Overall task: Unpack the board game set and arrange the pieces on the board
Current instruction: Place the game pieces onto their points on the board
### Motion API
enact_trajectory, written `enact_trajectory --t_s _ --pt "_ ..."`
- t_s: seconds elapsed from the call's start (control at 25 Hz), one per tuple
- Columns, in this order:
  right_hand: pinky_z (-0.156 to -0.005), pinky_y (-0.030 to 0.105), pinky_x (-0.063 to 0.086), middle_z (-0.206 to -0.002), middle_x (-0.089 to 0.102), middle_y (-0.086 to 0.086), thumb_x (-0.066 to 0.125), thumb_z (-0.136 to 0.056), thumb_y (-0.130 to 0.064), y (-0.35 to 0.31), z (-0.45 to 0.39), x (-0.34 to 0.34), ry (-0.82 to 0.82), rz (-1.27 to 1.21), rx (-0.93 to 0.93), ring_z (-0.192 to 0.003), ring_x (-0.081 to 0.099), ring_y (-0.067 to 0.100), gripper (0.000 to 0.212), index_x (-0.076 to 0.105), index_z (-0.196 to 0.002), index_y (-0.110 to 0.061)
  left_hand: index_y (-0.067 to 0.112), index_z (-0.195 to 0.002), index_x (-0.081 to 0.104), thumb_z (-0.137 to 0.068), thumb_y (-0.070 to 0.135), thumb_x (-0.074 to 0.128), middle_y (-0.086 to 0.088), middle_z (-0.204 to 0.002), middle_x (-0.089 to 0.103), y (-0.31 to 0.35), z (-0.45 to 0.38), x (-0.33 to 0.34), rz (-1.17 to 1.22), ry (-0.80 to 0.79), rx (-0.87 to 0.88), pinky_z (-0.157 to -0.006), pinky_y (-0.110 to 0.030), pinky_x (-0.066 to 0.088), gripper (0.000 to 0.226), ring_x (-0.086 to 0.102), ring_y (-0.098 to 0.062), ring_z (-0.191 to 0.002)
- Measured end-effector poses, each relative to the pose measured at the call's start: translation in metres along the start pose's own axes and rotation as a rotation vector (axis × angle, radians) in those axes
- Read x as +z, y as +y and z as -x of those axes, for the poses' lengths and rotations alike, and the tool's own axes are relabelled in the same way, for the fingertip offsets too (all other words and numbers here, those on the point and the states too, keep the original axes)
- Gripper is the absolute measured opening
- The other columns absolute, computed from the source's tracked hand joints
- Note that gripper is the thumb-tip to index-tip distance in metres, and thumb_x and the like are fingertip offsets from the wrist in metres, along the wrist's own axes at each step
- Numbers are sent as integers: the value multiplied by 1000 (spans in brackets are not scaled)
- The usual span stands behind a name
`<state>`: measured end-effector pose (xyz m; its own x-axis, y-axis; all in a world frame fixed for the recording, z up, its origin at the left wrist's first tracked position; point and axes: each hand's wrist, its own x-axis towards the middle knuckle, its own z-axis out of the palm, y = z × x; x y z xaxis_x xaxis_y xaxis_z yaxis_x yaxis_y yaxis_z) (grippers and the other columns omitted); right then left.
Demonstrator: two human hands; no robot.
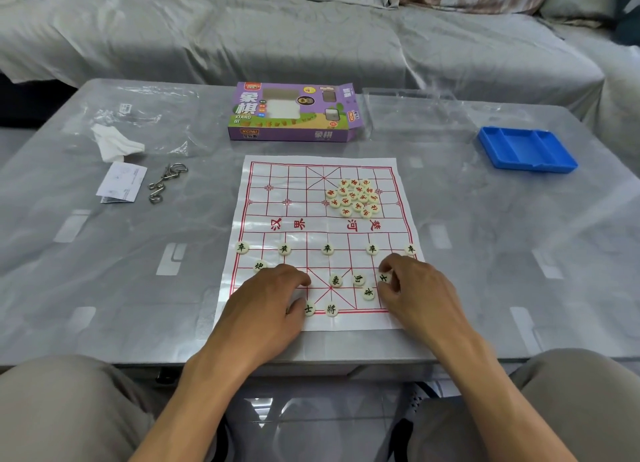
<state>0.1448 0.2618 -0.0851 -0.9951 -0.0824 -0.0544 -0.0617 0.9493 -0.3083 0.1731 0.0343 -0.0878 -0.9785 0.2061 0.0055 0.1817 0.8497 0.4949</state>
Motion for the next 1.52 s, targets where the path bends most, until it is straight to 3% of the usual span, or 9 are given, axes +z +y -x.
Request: enact_trajectory --t_s 0.16,0.28,0.44,0.68,1.36,1.52 --pt "-61 23 36 -84 56 -13 56 -90 -34 2 0 -1 6 -41 37 -76 52 10 16 57 -104 -26 31 -115 58 -91 30 53 16 -115 58 0 1 0 -1 -3 4 -78 -20 38 25 51 -8 -106" --pt "-65 23 43 -84 58 -15 61 -86 -34 2 5 -9 40 -91 -33 -75 53 6 14 57 -98 -30 33 -117 58 -87 37 60 18 -118 56 1 2 1 -8 -8 3 -82 -21 41 31 50 -8 -107" --pt "-75 22 48 -94 59 -18 60 -84 -31 -8 16 -15 -109 -100 -255 -82 53 3 18 59 -102 -36 34 -118 58 -82 41 65 20 -120 53 1 2 2 -10 -8 12 -86 -22 43 37 48 -7 -110" --pt "-80 22 48 -100 60 -16 57 -86 -33 -10 14 -9 -203 -28 -323 -90 55 5 24 62 -108 -37 35 -116 58 -80 39 67 20 -119 52 -1 1 3 -29 -11 19 -85 -23 43 37 47 -7 -107" --pt "-71 22 44 -85 61 -12 56 -91 -34 -8 14 -19 -262 -55 -230 -81 54 7 30 54 -120 -41 36 -115 58 -81 40 66 22 -120 50 -2 1 4 -28 -20 17 -83 -20 42 35 45 -4 -106" --pt "-72 21 43 -86 63 -18 63 -88 -38 18 8 -36 -149 -85 -93 -82 56 5 26 55 -112 -40 37 -116 57 -81 40 65 23 -120 50 -1 1 4 -25 -26 10 -81 -19 41 35 45 -3 -106"
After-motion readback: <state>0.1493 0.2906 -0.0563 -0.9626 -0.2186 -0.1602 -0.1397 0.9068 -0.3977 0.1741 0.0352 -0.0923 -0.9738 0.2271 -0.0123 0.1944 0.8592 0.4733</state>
